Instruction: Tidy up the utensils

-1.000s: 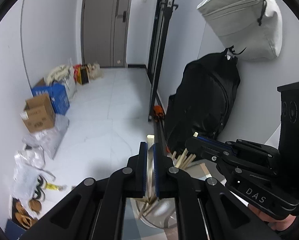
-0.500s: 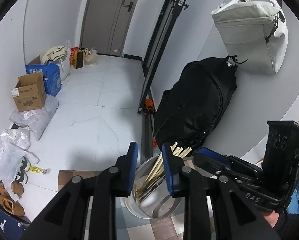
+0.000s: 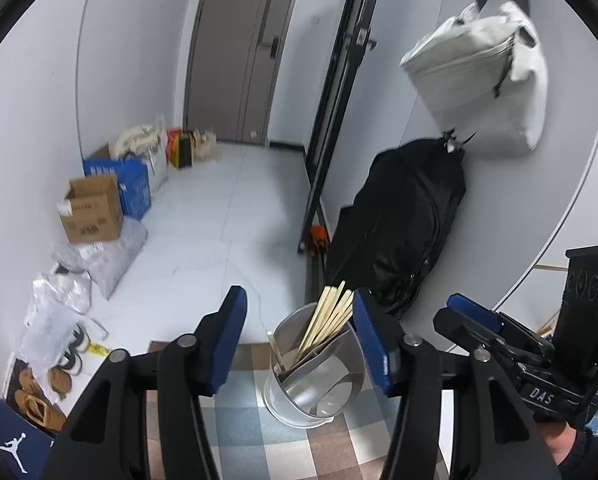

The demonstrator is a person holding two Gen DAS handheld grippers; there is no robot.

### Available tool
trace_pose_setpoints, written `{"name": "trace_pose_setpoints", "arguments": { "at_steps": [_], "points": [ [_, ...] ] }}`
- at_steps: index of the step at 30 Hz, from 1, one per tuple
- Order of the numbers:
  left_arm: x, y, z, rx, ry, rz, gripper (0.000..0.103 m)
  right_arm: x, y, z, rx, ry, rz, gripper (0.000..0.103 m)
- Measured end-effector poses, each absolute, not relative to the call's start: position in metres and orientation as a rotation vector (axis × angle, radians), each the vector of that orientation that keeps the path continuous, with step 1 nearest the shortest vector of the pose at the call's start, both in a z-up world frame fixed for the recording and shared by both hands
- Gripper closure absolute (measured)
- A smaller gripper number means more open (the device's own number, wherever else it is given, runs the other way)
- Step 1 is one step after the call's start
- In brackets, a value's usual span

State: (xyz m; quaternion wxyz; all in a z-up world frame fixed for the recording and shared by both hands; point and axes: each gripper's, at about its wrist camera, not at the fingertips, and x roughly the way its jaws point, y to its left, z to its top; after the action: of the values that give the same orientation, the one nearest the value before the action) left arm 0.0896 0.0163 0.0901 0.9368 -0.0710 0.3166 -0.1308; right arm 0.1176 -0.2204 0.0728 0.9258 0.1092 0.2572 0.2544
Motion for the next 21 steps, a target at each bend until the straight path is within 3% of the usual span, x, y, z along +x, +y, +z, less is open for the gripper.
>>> {"name": "trace_pose_setpoints", "arguments": {
  "at_steps": [5,19,21],
  "points": [
    [0.064,0.018,0.108,-0.162,0.561,-0.221,0.028,0.093,-0.222,0.086,0.219,0.475,0.514,0.027],
    [0.013,0.01,0.122,-0.118,0.462,-0.153,0.015,0.02,-0.233,0.116,0.193,0.33,0.493,0.005],
    [0.004,0.011,0.123,-0.116,0.444,-0.147,0.008,0.012,-0.237,0.118,0.194,0.314,0.486,0.002]
  ]
}}
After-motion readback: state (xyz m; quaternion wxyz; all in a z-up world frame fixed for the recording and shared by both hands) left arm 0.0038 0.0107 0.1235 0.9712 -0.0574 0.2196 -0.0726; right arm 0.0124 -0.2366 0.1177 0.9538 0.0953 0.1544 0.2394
